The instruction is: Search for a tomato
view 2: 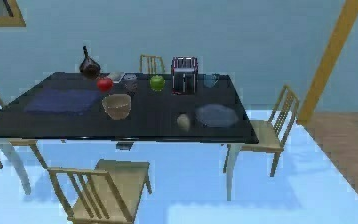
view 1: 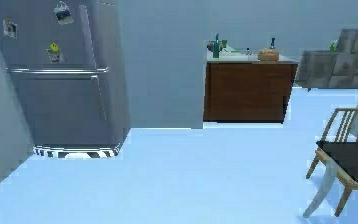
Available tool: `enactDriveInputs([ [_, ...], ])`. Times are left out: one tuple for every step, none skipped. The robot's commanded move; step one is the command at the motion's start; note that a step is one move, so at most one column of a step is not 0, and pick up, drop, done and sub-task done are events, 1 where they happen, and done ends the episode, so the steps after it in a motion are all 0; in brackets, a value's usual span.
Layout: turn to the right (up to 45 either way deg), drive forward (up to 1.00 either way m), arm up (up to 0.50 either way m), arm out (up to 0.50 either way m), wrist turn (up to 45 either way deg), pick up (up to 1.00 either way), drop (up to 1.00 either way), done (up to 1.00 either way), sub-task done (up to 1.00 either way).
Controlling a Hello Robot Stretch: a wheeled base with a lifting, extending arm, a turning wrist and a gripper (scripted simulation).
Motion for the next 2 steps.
enactDriveInputs([
  [0.0,0.8,0.0,0.0,0.0,0.0,0.0,0.0,0.0],
  [36.0,0.0,0.0,0.0,0.0,0.0,0.0,0.0,0.0],
])
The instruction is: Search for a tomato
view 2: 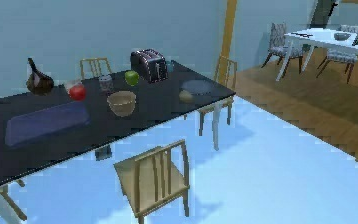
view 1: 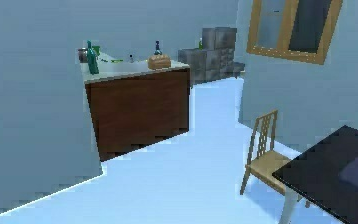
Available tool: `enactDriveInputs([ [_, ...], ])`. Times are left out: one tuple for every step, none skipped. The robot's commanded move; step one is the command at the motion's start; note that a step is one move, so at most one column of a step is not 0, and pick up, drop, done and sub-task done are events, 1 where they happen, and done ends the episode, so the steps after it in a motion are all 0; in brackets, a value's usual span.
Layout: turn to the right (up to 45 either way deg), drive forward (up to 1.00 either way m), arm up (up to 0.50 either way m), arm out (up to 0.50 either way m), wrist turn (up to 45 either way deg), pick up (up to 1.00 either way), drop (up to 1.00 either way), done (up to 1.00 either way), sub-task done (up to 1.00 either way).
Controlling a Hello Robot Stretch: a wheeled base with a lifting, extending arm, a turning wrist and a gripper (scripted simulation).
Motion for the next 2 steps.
enactDriveInputs([
  [0.0,0.45,0.0,0.0,0.0,0.0,0.0,0.0,0.0],
  [45.0,0.0,0.0,0.0,0.0,0.0,0.0,0.0,0.0],
])
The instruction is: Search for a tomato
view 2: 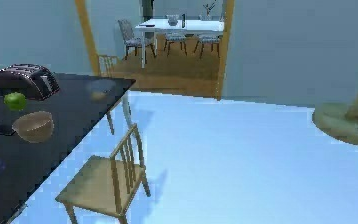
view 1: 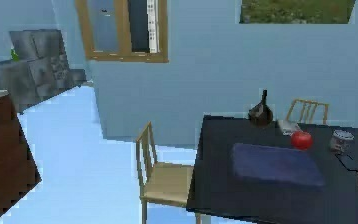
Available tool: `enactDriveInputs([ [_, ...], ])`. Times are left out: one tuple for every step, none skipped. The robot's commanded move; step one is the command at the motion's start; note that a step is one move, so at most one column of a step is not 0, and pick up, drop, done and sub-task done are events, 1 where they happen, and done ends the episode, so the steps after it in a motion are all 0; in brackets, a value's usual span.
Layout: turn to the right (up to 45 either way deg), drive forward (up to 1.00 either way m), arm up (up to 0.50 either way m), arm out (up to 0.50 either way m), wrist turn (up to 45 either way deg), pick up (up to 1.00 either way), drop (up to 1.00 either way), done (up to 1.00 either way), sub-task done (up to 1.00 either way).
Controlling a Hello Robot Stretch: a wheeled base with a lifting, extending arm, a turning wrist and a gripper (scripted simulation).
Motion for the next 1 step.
enactDriveInputs([
  [33.0,0.0,0.0,0.0,0.0,0.0,0.0,0.0,0.0],
])
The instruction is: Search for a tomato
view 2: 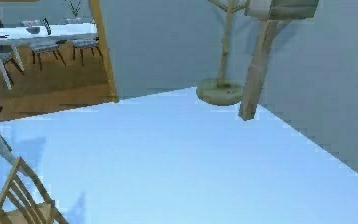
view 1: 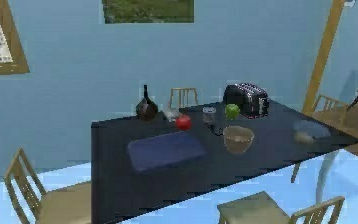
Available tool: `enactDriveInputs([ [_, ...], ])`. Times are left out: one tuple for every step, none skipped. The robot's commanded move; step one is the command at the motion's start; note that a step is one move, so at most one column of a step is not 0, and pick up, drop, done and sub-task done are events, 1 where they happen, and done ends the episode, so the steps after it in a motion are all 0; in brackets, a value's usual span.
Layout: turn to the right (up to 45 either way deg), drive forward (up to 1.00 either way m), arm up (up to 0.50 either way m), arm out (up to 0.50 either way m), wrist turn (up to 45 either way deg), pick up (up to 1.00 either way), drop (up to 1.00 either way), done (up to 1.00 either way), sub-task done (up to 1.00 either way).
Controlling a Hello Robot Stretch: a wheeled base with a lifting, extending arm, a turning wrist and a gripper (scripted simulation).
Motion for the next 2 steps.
enactDriveInputs([
  [0.0,1.0,0.0,0.0,0.0,0.0,0.0,0.0,0.0],
  [0.0,0.0,0.0,0.0,0.0,0.0,0.0,1.0,0.0],
])
